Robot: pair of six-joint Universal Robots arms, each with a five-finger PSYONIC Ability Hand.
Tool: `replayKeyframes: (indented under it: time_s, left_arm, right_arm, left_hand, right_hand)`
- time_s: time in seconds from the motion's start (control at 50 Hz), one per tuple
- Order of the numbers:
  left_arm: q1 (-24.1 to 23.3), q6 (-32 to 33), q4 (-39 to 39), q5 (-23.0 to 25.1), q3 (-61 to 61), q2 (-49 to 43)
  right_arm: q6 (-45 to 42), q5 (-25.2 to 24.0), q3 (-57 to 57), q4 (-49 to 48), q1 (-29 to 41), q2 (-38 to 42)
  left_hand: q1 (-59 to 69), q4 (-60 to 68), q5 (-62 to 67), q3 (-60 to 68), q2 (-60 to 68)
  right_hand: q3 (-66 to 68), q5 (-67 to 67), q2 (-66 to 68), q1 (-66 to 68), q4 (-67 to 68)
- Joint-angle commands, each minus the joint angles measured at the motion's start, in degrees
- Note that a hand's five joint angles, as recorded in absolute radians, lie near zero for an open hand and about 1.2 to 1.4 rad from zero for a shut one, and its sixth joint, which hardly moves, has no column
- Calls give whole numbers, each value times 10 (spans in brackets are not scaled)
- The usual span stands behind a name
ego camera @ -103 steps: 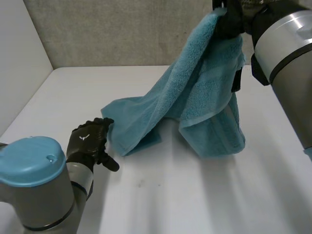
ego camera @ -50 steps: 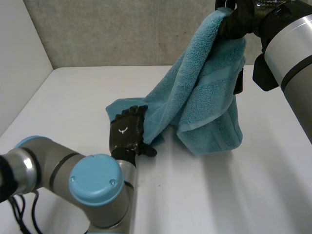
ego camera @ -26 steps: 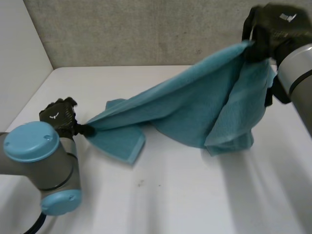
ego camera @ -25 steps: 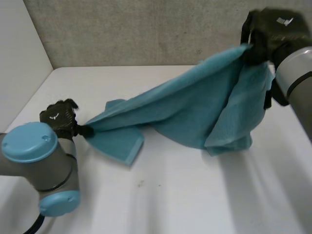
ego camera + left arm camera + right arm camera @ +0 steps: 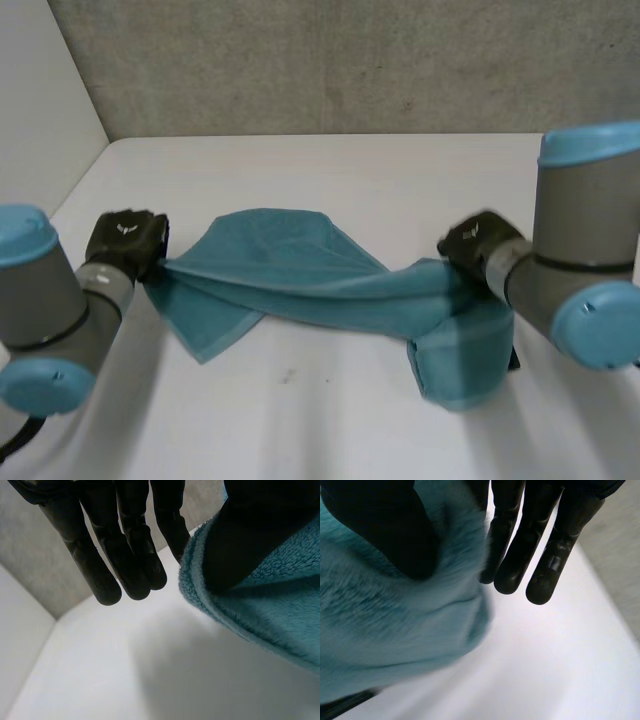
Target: Fold the laundry
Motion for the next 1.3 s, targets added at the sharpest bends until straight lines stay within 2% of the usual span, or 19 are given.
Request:
replayKeyframes:
  time_s: [0.02, 0.1, 0.12, 0.18, 0.24, 0.42, 0.6, 0.74, 0.82, 0.86, 0.88, 0.9, 0.96, 1.08, 1.12, 1.14, 1.18, 1.24, 1.3]
  left_arm:
    - [-13, 54, 15, 20, 230, -46]
    - [-14, 49, 80, 20, 322, -39]
    - [-17, 54, 133, 20, 351, -28]
    - [-12, 49, 253, 15, 371, 3]
    - [-15, 50, 304, 20, 358, 24]
    - [-6, 55, 242, 20, 216, 44]
    - [8, 66, 246, 21, 14, 31]
    - [1, 70, 235, 22, -60, -34]
    - [-6, 98, 206, 22, -85, -46]
    - [-7, 109, 195, 19, -91, -42]
    - [-7, 109, 195, 19, -91, -42]
    - [-7, 114, 190, 16, -95, -36]
    - [-7, 115, 188, 15, -98, -20]
    - [-4, 114, 183, 14, -104, -2]
    - [-5, 114, 183, 14, -108, -2]
    - [-6, 114, 183, 14, -109, -2]
    - [-7, 114, 183, 13, -110, -1]
    - [-7, 114, 183, 14, -112, 0]
    - [-7, 114, 183, 14, -113, 5]
  right_arm:
    - [18, 36, -208, -130, 1, 20]
    - [32, 83, -298, -309, 1, 12]
    - [33, 90, -294, -378, 1, -1]
    - [32, 95, -281, -440, 1, -25]
    - [28, 91, -224, -500, 3, -76]
    - [35, 32, 11, -490, 0, -123]
    - [35, -32, 152, -493, 1, -115]
    - [32, -38, 203, -477, -12, 4]
    - [32, -34, 212, -445, -16, 20]
    - [39, -36, 217, -411, -36, 5]
    - [39, -36, 217, -411, -36, 5]
    - [41, -38, 221, -395, -48, -16]
    - [74, -41, 233, -371, -73, -66]
    - [187, -70, 238, -347, -100, -107]
    - [248, -121, 227, -303, -121, -126]
    - [248, -121, 227, -303, -122, -126]
    - [264, -177, 204, -228, -147, -134]
    - [267, -213, 172, -156, -166, -134]
    - [265, -222, 156, -126, -171, -134]
  left_hand:
    - [141, 118, 150, 118, 114]
    - [141, 118, 150, 118, 114]
    - [141, 118, 150, 118, 114]
    - [141, 118, 150, 118, 114]
    - [141, 118, 150, 118, 114]
    - [141, 118, 150, 118, 114]
    - [141, 118, 150, 118, 114]
    - [141, 118, 150, 118, 114]
    - [141, 118, 150, 118, 114]
    - [141, 118, 150, 118, 114]
    - [141, 118, 150, 118, 114]
    - [141, 118, 150, 118, 114]
    - [141, 118, 150, 118, 114]
    - [141, 118, 150, 118, 114]
    - [141, 118, 150, 118, 114]
    - [141, 118, 150, 118, 114]
    - [141, 118, 150, 118, 114]
    - [141, 118, 150, 118, 114]
    - [141, 118, 150, 118, 114]
  right_hand:
    - [119, 134, 123, 238, 117]
    - [119, 134, 123, 238, 117]
    - [119, 134, 123, 238, 117]
    - [119, 134, 123, 238, 117]
    - [119, 134, 123, 238, 117]
    - [119, 134, 123, 238, 117]
    - [119, 134, 123, 238, 117]
    - [119, 134, 123, 238, 117]
    - [119, 134, 123, 238, 117]
    - [-66, -51, -61, 54, -68]
    - [-67, -53, -63, 52, -69]
    - [-200, -186, -196, -81, -203]
    - [-384, -370, -380, -265, -386]
    - [-430, -416, -426, -311, -433]
    - [-434, -419, -429, -314, -436]
    - [-434, -419, -430, -314, -436]
    - [-444, -429, -440, -324, -446]
    - [-451, -436, -446, -331, -453]
    - [-456, -441, -451, -336, -458]
